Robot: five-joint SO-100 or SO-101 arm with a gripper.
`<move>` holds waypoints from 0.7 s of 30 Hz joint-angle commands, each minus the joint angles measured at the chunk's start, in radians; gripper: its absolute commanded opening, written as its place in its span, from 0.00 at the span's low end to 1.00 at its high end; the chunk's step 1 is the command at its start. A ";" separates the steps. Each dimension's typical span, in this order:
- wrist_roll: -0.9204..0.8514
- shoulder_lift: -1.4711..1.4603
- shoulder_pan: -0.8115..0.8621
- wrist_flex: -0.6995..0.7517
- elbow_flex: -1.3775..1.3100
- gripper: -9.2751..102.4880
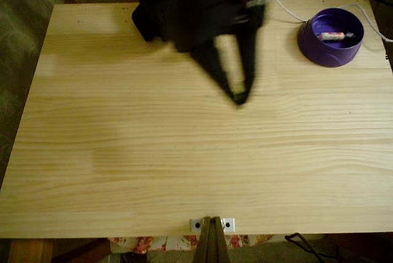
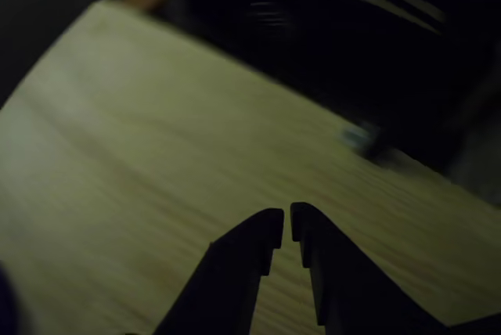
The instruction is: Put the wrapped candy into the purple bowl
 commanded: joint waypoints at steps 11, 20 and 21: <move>0.094 0.425 0.462 -0.100 0.437 0.08; 0.078 0.615 0.535 -0.114 0.681 0.09; 0.078 0.627 0.538 -0.115 0.709 0.09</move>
